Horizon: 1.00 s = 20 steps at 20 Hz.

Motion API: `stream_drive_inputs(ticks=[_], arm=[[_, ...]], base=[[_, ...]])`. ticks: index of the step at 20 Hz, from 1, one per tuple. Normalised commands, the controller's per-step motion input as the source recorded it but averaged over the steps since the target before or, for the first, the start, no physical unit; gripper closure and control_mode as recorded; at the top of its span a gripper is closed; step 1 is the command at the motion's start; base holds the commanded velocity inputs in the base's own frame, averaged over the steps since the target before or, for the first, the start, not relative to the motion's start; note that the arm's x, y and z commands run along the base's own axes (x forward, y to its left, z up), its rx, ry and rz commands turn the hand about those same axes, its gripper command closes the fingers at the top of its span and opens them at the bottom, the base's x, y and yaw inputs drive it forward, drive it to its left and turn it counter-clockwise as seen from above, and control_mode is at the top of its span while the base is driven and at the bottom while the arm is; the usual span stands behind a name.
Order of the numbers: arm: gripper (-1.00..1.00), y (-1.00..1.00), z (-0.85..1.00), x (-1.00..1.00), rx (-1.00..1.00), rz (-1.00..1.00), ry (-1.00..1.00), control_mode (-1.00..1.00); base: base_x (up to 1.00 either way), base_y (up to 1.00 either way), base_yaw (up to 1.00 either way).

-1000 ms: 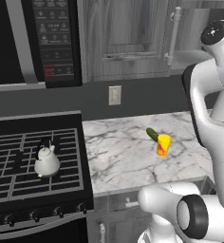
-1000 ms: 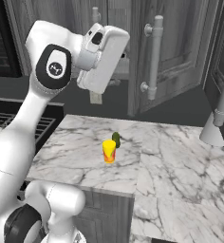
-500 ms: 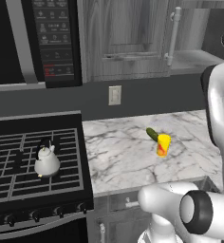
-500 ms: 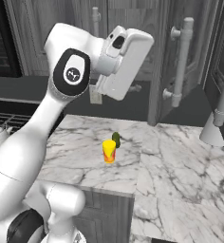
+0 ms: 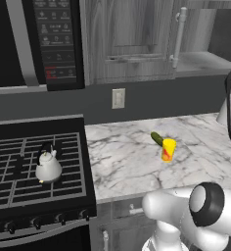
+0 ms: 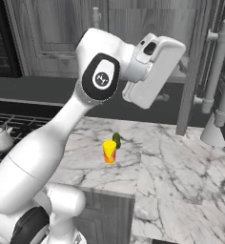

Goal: Pick the pan from the cabinet and place it on the stove. Then turn on the stove burner for the pan.

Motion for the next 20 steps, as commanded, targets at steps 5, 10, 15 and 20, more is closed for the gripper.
stream_drive_inputs(ticks=[5,10,15,20], arm=[[-1.0,-0.46,-0.25,0.0,0.0,-0.07,0.07,-1.0],[-1.0,-0.24,-0.19,-0.01,0.02,-0.05,0.0,-1.0],[-1.0,0.08,-0.07,-0.03,0.0,-0.03,-0.01,-1.0],[-1.0,0.25,-0.03,-0.06,0.0,-0.04,-0.05,-1.0]], base=[[0.0,0.0,0.0],[0.0,0.0,0.0],[0.0,0.0,0.0],[0.0,0.0,0.0]])
